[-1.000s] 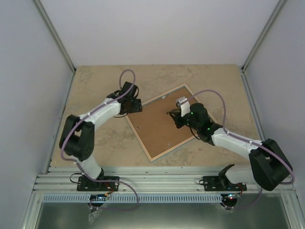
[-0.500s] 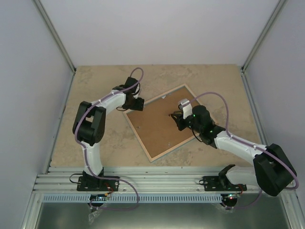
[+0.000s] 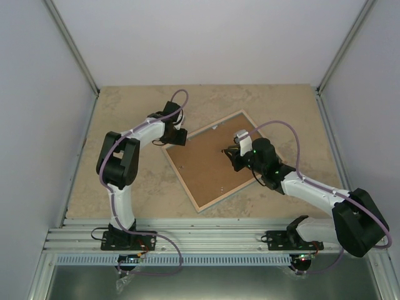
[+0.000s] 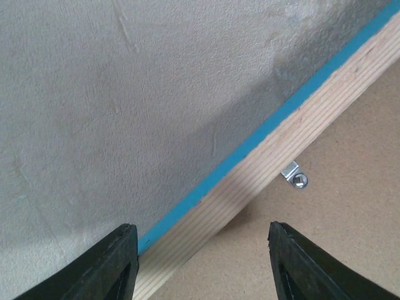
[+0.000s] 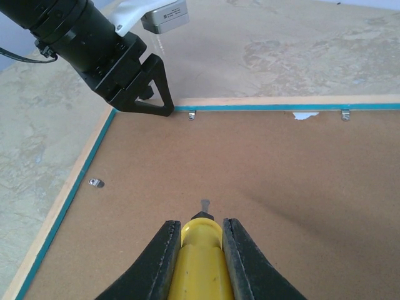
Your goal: Take the photo out of the frame
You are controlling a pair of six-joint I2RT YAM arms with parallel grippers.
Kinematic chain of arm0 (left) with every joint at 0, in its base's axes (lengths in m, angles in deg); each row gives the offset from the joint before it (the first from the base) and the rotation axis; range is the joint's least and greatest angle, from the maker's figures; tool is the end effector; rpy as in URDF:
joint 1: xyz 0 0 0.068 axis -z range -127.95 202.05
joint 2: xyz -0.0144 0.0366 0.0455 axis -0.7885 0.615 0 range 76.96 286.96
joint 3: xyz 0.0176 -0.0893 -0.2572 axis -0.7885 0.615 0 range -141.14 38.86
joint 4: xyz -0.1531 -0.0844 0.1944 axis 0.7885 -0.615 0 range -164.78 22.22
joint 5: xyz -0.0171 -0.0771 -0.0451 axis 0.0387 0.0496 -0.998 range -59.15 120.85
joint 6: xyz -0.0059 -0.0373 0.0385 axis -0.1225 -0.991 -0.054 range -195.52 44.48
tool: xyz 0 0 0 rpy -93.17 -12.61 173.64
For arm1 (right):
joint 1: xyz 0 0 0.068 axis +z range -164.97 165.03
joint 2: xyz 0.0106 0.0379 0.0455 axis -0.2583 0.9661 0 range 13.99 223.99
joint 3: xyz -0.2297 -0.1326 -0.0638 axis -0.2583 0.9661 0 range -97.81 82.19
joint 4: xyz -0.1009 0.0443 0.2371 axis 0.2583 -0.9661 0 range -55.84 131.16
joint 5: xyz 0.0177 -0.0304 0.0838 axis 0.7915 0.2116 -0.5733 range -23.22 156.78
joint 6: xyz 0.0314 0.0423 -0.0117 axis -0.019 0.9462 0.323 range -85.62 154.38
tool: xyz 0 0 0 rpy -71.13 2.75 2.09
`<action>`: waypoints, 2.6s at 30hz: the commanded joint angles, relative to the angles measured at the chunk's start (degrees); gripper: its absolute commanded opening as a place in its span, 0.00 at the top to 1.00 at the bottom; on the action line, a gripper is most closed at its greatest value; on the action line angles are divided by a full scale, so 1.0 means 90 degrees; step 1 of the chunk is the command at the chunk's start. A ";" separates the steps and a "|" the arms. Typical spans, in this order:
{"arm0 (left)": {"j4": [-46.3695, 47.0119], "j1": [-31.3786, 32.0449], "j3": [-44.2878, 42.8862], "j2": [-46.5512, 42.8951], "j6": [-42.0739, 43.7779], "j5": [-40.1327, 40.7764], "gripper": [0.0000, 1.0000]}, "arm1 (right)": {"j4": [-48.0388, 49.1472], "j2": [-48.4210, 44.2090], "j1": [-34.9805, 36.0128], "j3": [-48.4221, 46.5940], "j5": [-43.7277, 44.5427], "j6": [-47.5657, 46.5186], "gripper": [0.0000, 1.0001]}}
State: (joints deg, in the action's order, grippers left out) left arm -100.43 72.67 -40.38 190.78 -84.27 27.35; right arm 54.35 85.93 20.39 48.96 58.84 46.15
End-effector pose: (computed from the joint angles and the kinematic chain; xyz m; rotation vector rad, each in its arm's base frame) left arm 0.3781 -0.1447 0.1644 0.3028 2.7474 -0.2230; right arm 0.2137 0.1577 0.2110 -0.5125 2.0106 0.6545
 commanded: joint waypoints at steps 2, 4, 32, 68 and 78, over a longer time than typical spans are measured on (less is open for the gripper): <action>-0.0122 0.0013 0.0125 0.0250 -0.0069 0.0107 0.40 | 0.0055 -0.0006 -0.0041 0.0030 -0.0049 -0.0032 0.99; -0.0076 0.0013 0.0130 0.0225 -0.0049 0.0217 0.39 | 0.0072 -0.0010 -0.0041 0.0042 -0.0076 -0.0012 1.00; -0.0637 -0.0153 -0.0090 0.0365 -0.0424 -0.0202 0.47 | 0.0173 0.0199 -0.0041 -0.0017 -0.0412 0.0017 1.00; 0.0202 0.1177 0.2656 -0.1757 -0.3520 -0.1035 0.88 | 0.0335 0.1167 0.0344 -0.0783 -0.0967 0.0096 0.99; 0.0214 0.1316 0.2791 -0.1846 -0.3686 -0.0895 0.92 | 0.0636 0.2053 0.0755 -0.1317 -0.0874 0.0262 1.00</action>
State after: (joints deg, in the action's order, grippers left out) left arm -98.05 84.03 -16.84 174.69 -115.20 19.63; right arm 57.19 101.69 26.03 39.43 50.66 47.46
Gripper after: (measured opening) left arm 0.193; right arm 0.175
